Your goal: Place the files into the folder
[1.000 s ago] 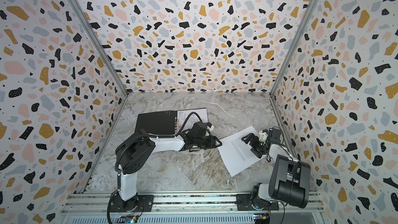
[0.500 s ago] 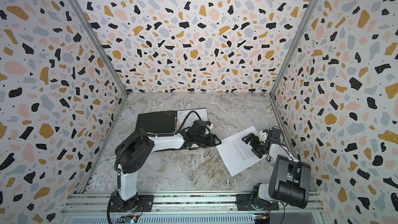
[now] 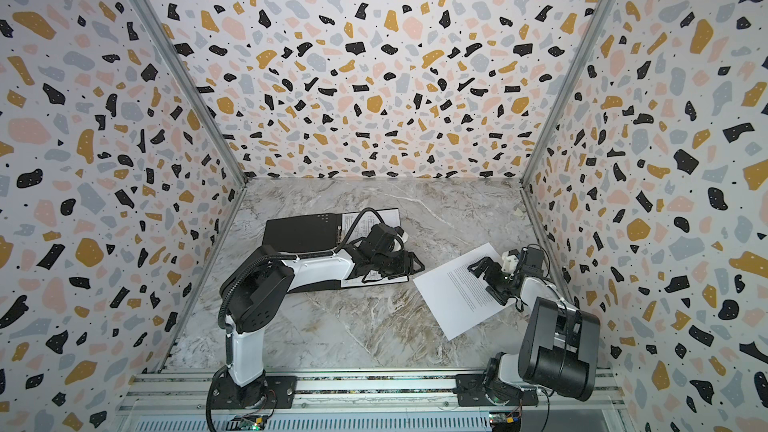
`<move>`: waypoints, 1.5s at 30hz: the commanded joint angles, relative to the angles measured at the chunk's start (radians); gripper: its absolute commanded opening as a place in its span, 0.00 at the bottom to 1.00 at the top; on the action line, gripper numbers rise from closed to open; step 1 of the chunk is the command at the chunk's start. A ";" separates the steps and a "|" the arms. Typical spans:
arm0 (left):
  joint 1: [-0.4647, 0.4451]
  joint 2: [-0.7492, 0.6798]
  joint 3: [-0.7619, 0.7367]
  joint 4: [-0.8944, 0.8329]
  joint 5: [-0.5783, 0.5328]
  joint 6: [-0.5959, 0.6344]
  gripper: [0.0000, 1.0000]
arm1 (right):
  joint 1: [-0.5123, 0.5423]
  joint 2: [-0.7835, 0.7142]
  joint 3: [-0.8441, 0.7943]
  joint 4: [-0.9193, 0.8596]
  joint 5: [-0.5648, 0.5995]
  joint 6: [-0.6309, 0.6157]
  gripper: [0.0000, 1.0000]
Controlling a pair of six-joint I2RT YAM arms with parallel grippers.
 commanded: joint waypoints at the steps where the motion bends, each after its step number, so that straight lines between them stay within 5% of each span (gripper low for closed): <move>1: -0.029 -0.009 -0.034 0.074 0.041 -0.062 0.64 | -0.013 0.045 -0.030 -0.054 0.119 -0.020 0.99; 45: -0.064 0.034 -0.041 0.143 0.032 -0.152 0.62 | -0.013 0.052 -0.036 -0.045 0.100 -0.016 0.99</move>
